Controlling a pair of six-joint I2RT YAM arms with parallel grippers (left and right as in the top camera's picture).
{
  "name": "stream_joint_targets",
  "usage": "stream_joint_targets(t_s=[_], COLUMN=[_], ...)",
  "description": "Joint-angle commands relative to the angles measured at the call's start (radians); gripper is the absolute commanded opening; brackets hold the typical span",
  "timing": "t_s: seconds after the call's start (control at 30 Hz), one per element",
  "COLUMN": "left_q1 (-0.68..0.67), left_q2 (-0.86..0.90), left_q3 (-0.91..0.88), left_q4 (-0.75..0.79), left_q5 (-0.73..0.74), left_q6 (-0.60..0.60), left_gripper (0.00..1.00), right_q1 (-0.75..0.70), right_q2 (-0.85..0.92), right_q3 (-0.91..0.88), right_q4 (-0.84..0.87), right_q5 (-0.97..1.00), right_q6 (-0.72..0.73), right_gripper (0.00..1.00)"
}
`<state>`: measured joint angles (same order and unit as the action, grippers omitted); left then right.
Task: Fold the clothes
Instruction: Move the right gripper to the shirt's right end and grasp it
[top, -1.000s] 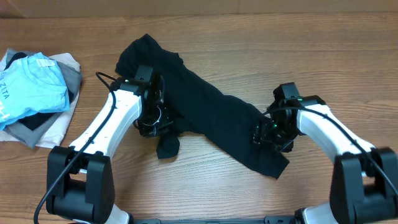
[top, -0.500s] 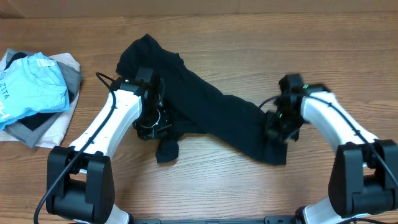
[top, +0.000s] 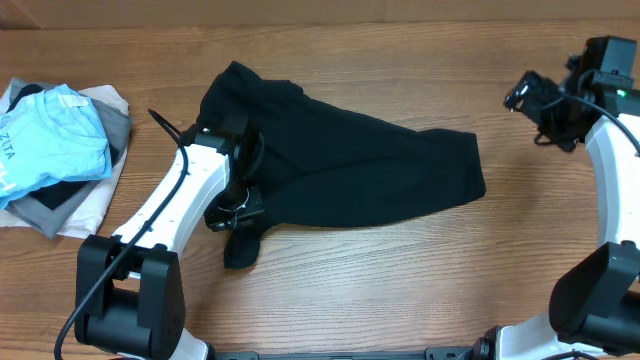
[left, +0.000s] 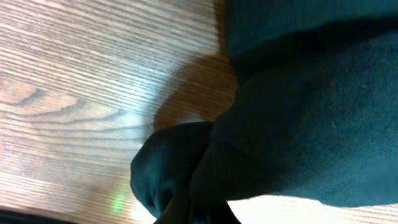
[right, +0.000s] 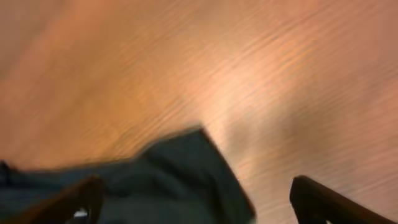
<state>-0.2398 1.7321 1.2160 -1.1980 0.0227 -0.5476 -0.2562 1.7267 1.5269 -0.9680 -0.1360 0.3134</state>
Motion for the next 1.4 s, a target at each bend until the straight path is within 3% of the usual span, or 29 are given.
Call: stream_joint_targets(t_s=[0.0, 0.1, 0.2, 0.47, 0.73, 0.77, 0.8, 0.83, 0.87, 0.9, 0.93, 1.13, 1.23, 1.3, 1.37], left_q1=[0.006, 0.006, 0.006, 0.006, 0.006, 0.006, 0.006, 0.006, 0.006, 0.006, 0.006, 0.006, 0.006, 0.006, 0.006], left_q2=[-0.012, -0.012, -0.012, -0.012, -0.012, -0.012, -0.012, -0.012, -0.012, -0.012, -0.012, -0.012, -0.012, -0.012, -0.012], left_q3=[0.003, 0.003, 0.003, 0.003, 0.003, 0.003, 0.003, 0.003, 0.003, 0.003, 0.003, 0.003, 0.003, 0.003, 0.003], left_q4=[0.006, 0.011, 0.022, 0.025, 0.026, 0.026, 0.025, 0.025, 0.024, 0.024, 0.024, 0.025, 0.028, 0.029, 0.031], left_q5=[-0.034, -0.034, -0.033, -0.033, -0.033, -0.032, -0.031, -0.030, -0.030, -0.030, -0.030, -0.030, -0.031, -0.031, -0.031], left_q6=[-0.017, -0.017, -0.017, -0.017, -0.017, -0.017, -0.017, -0.017, -0.017, -0.017, -0.017, -0.017, -0.016, -0.016, -0.016], left_gripper=[0.04, 0.04, 0.04, 0.04, 0.04, 0.04, 0.04, 0.04, 0.04, 0.04, 0.04, 0.04, 0.04, 0.04, 0.04], right_q1=[0.018, 0.041, 0.077, 0.174, 0.222, 0.227, 0.230, 0.234, 0.235, 0.235, 0.233, 0.158, 0.149, 0.153, 0.154], right_q2=[0.001, 0.001, 0.002, 0.002, 0.002, 0.002, 0.002, 0.002, 0.002, 0.002, 0.002, -0.090, -0.142, -0.143, -0.143], right_q3=[0.008, -0.034, -0.143, -0.473, -0.575, -0.580, -0.583, -0.585, -0.585, -0.585, -0.584, -0.471, -0.335, -0.199, -0.148], right_q4=[-0.122, -0.213, -0.190, 0.087, 0.296, 0.315, 0.329, 0.340, 0.340, 0.339, 0.325, 0.024, -0.189, -0.430, -0.521], right_q5=[0.001, 0.001, 0.001, -0.099, -0.105, -0.105, -0.105, -0.103, -0.100, -0.101, -0.100, 0.063, 0.064, 0.065, 0.064], right_q6=[-0.006, -0.006, -0.006, -0.005, 0.042, 0.050, 0.051, 0.055, 0.055, 0.055, 0.055, 0.166, 0.120, 0.063, 0.021], right_gripper=[0.99, 0.98, 0.93, 0.85, 0.69, 0.66, 0.56, 0.41, 0.32, 0.14, 0.04, 0.04, 0.04, 0.04, 0.04])
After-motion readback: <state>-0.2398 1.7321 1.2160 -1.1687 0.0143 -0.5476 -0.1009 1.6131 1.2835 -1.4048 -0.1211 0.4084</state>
